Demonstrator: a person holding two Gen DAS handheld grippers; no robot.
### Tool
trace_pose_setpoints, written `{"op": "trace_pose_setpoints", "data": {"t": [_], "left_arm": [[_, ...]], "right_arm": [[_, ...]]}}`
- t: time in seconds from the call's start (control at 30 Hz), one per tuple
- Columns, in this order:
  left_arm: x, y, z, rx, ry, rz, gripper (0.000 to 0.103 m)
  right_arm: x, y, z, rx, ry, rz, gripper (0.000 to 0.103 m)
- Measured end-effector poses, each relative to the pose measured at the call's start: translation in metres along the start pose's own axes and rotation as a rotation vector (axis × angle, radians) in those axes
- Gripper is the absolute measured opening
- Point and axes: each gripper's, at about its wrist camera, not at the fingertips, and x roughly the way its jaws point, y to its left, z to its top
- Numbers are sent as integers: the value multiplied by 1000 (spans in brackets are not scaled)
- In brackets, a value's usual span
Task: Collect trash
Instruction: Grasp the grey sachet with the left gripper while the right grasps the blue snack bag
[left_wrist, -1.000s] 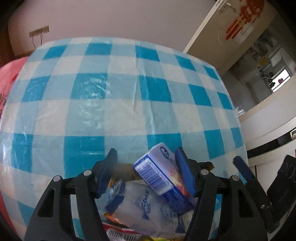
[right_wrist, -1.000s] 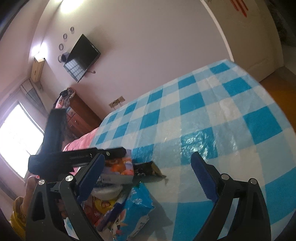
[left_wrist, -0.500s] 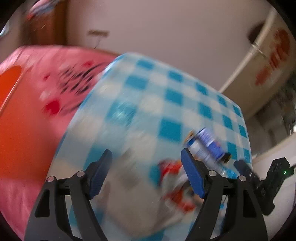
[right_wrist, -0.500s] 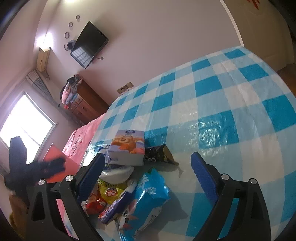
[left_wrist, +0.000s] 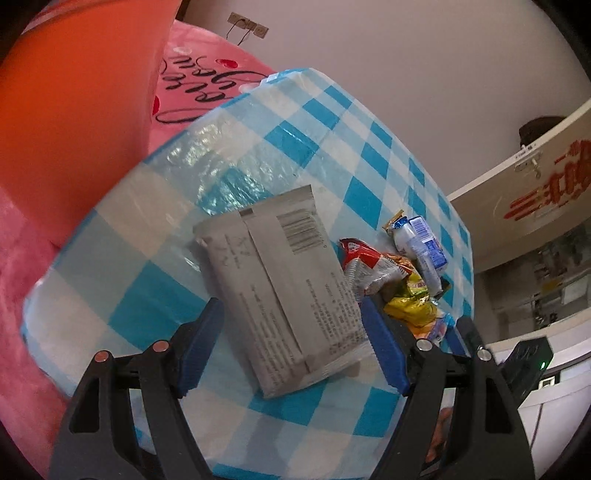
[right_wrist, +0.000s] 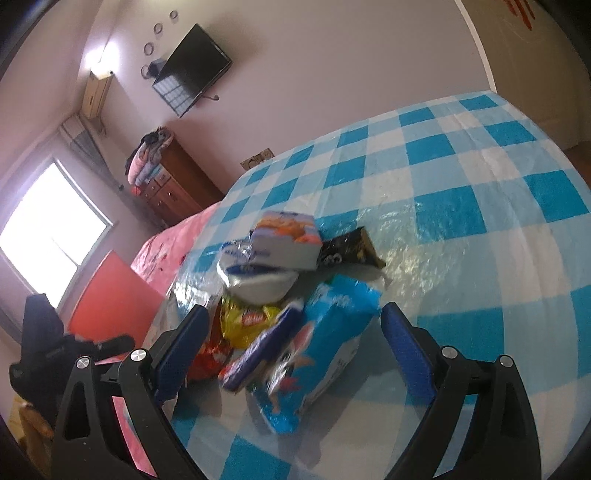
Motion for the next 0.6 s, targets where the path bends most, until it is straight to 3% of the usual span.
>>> {"op": "trace_pose_setpoints", "data": {"t": [0.4,0.6], "left_arm": [[20,-9,8,-26,-30,62,77],[31,-23,9,32,-28,128,79]], "right_arm": [[-3,-13,-2,47,12,-25,93],[-4,-26,-4,112,19,6,69]]}}
